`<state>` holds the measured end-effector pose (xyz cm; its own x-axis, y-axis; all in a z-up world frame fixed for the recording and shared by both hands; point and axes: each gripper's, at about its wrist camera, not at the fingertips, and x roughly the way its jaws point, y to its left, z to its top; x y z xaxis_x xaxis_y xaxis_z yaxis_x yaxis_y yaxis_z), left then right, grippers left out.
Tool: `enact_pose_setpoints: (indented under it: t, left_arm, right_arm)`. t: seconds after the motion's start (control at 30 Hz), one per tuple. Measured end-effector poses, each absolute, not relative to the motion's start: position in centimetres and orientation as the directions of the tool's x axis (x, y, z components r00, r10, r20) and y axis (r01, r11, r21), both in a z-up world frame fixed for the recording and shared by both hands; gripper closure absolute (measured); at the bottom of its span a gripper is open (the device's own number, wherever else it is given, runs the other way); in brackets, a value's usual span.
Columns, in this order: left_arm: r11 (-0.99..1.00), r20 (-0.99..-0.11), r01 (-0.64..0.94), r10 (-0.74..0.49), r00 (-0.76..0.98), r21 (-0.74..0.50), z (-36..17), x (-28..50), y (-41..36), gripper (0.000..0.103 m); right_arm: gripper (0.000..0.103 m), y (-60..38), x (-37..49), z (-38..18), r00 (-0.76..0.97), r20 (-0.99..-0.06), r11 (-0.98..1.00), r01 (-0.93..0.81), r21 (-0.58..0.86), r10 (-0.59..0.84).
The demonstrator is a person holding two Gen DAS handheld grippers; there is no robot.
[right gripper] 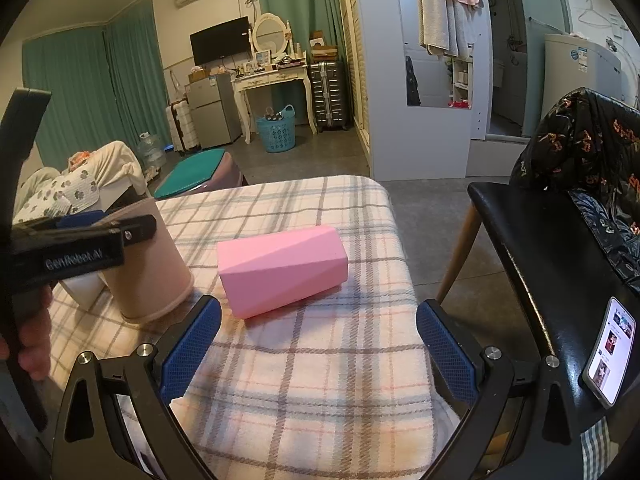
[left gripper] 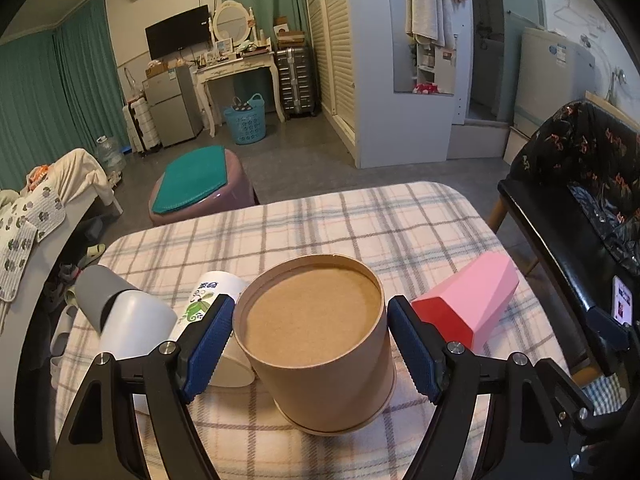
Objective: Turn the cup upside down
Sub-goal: 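Rotate the brown cup with the left gripper until its opening faces up, then lower the upright brown cup onto the table and open the left gripper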
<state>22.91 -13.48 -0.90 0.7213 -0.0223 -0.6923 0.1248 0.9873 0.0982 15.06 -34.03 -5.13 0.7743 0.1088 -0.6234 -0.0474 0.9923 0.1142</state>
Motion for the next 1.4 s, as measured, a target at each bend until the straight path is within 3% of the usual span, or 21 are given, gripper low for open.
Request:
enact_pose_setpoints:
  t: [0.53,1.13,1.4]
  left_arm:
    - [0.976,-0.658,0.149,-0.009,0.753,0.158,-2.3,23.0,-14.7,0.023]
    - [0.980,-0.698,0.157,-0.026,0.716,0.125,-2.4,22.6,-14.3,0.021]
    - [0.983,-0.674,0.161,-0.060,0.736,0.089,-0.6,21.9,-13.6,0.017]
  right_arm:
    - [0.005,-33.5,15.5,-5.8,0.764,-0.637,0.993,-0.043,0.111,0.104]
    - [0.005,-33.5,14.7,-4.5,0.777,-0.622,0.994,-0.032,0.105,0.091]
    - [0.005,-33.3,13.8,-3.1,0.793,-0.602,0.994,-0.036,0.099,0.088]
